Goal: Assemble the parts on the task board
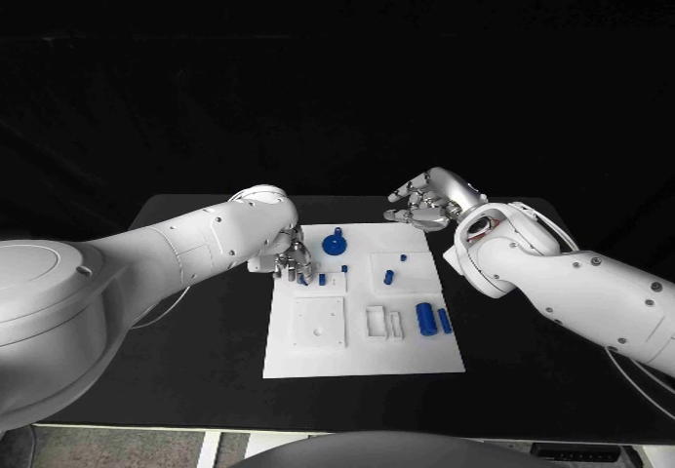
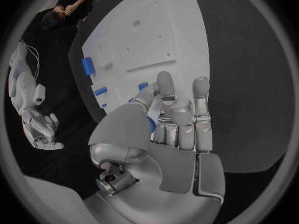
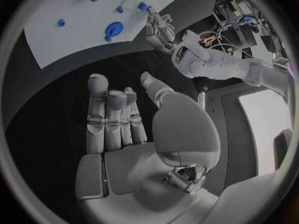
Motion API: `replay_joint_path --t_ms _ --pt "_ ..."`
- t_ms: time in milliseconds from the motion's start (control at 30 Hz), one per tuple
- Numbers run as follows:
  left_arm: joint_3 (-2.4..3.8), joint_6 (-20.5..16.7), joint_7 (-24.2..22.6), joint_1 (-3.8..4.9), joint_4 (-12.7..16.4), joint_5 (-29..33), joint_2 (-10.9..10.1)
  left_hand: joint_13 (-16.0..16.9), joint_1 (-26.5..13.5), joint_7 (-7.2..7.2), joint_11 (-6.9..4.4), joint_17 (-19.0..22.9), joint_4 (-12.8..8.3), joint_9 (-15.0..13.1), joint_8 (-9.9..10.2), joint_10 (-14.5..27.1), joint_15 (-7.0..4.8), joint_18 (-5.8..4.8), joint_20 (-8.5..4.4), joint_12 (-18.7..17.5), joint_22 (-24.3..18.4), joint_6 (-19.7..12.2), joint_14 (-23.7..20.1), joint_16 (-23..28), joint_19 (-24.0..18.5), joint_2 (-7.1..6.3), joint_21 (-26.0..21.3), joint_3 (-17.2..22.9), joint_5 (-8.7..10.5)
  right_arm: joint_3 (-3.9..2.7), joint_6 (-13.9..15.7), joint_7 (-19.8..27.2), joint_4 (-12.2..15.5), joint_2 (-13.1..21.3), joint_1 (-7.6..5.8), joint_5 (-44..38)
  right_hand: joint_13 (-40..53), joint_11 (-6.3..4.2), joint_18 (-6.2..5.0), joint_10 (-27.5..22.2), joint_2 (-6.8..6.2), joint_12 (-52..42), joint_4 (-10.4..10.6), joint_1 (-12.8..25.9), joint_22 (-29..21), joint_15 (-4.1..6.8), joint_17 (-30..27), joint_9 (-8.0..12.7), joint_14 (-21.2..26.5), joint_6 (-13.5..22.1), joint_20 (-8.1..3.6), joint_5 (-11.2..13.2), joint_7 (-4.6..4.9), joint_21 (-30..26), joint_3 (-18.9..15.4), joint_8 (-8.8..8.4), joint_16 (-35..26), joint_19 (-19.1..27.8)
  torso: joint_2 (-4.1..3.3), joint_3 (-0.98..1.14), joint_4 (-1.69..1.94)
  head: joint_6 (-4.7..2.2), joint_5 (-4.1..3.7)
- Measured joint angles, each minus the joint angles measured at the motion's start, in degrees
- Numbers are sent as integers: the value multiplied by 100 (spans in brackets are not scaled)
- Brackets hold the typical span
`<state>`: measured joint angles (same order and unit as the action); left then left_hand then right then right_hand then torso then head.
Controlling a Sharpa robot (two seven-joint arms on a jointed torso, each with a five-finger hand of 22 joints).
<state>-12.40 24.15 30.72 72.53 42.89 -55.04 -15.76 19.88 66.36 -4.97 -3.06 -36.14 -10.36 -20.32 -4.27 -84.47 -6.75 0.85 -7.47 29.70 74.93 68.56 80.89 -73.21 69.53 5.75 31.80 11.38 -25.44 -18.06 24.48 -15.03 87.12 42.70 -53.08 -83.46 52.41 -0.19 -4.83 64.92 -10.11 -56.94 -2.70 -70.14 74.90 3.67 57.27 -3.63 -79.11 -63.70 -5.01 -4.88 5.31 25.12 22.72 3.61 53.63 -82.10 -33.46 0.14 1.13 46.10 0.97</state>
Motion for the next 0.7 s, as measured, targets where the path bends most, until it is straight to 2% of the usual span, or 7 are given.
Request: replay_joint_path --t_ms 233,367,700 --pt "1 13 15 -1 -18 24 6 -34 -141 2 0 -125 62 4 23 0 -11 1 20 96 0 4 30 -41 20 10 0 80 -90 0 -1 0 -1 0 0 -1 0 0 0 0 0 0 -16 0 0 0 -3 0 0 0 0 -66 0 0 16 0 0 0 0 0 0 0 1" --pt "3 25 22 -1 -26 37 10 -40 -242 8 -1 -270 35 86 22 -1 -13 1 20 186 -1 12 33 -76 20 30 0 161 -90 0 -1 0 -2 0 0 -2 0 0 0 0 0 0 -16 0 0 0 -4 0 0 0 0 -89 0 0 16 0 0 0 0 0 2 0 3" --pt "7 89 32 0 -31 67 11 26 -503 12 -1 -618 -89 90 22 -1 2 1 41 287 -1 17 59 -131 40 101 0 340 -156 0 -2 0 -3 0 0 -3 1 0 0 0 0 0 -31 0 0 0 -4 0 0 0 0 -157 0 0 31 0 0 0 1 0 3 18 10"
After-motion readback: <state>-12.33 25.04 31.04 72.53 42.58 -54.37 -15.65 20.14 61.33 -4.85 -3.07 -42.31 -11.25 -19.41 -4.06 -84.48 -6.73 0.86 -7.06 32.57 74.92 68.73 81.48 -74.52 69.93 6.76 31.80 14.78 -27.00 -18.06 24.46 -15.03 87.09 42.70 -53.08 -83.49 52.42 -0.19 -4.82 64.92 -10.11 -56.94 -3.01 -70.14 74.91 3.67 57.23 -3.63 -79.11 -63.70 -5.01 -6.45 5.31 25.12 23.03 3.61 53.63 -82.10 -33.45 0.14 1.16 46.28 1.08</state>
